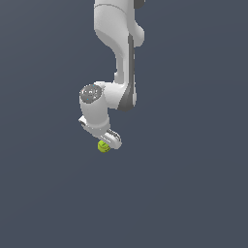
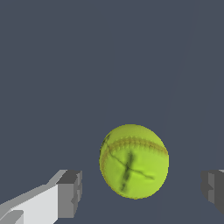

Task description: Pick up the object and move it to a goal position.

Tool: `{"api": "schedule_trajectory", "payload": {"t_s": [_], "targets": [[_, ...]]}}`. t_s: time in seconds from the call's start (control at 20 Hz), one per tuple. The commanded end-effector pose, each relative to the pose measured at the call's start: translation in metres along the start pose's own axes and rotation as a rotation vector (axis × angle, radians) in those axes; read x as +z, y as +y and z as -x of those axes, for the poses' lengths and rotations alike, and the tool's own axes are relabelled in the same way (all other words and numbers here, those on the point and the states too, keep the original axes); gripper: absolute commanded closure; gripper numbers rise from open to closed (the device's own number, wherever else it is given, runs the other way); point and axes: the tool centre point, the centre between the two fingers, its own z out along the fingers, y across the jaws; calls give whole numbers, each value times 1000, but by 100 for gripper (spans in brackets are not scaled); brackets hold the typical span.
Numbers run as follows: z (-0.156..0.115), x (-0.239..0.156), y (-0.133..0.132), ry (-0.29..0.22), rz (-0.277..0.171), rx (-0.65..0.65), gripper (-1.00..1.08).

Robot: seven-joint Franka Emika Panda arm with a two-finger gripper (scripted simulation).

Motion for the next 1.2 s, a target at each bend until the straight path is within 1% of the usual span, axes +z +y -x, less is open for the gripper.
{"api": "schedule_trajectory", "payload": {"t_s": [0.0,0.2,0.45,0.5,1.15], "targets": [[1,12,1,-1,1,2,-92],[1,32,1,-1,1,4,-92],[0,39,0,-1,1,4,-92],[0,39,0,-1,1,4,108],[1,36,-1,-1,0,4,108]]}}
